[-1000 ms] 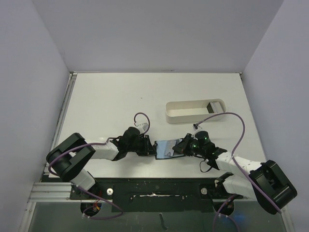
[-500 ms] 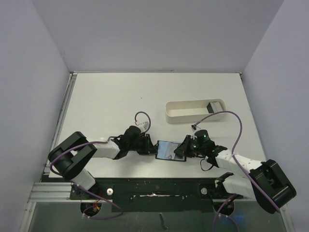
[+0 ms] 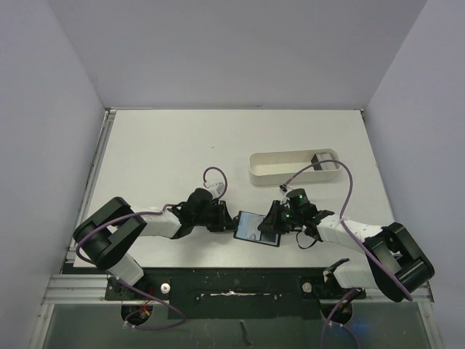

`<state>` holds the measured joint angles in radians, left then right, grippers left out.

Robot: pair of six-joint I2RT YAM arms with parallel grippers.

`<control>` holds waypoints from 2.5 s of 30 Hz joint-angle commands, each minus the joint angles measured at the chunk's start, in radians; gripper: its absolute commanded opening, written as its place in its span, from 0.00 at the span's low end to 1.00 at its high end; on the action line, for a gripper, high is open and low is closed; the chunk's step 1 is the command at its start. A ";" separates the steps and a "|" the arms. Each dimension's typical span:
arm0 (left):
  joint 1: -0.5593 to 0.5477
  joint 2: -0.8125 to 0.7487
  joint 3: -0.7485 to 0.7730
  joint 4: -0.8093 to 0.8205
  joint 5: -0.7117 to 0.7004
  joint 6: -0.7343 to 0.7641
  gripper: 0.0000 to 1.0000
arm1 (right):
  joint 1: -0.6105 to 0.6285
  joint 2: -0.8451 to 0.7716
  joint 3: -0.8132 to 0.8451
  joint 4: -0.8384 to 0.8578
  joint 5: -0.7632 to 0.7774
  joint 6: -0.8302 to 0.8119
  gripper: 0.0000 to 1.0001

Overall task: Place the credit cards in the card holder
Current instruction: Insert the credit card into the card holder, then turn over the card slot in the card holder.

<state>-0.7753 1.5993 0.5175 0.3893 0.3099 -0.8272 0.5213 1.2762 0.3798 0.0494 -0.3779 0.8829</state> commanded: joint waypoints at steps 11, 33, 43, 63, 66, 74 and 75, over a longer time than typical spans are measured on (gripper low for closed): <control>0.004 -0.027 -0.026 0.064 0.027 -0.054 0.17 | 0.098 -0.042 0.126 -0.224 0.220 -0.033 0.34; 0.006 -0.054 -0.048 0.106 0.043 -0.095 0.17 | 0.212 -0.026 0.209 -0.294 0.358 0.023 0.27; 0.004 -0.073 -0.037 0.099 0.045 -0.105 0.19 | 0.221 0.008 0.213 -0.263 0.357 0.012 0.29; -0.005 -0.072 -0.016 0.115 0.041 -0.098 0.34 | 0.224 -0.030 0.176 -0.205 0.346 0.027 0.14; -0.005 -0.056 -0.010 0.132 0.049 -0.099 0.37 | 0.223 -0.042 0.182 -0.225 0.369 0.026 0.14; -0.007 -0.022 -0.014 0.244 0.093 -0.147 0.40 | 0.224 0.032 0.179 -0.208 0.384 0.026 0.13; -0.007 -0.020 -0.014 0.248 0.093 -0.149 0.40 | 0.223 0.041 0.173 -0.201 0.384 0.027 0.13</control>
<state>-0.7773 1.5646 0.4702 0.5266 0.3721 -0.9565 0.7361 1.2865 0.5549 -0.1875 -0.0250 0.9016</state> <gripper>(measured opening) 0.398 0.136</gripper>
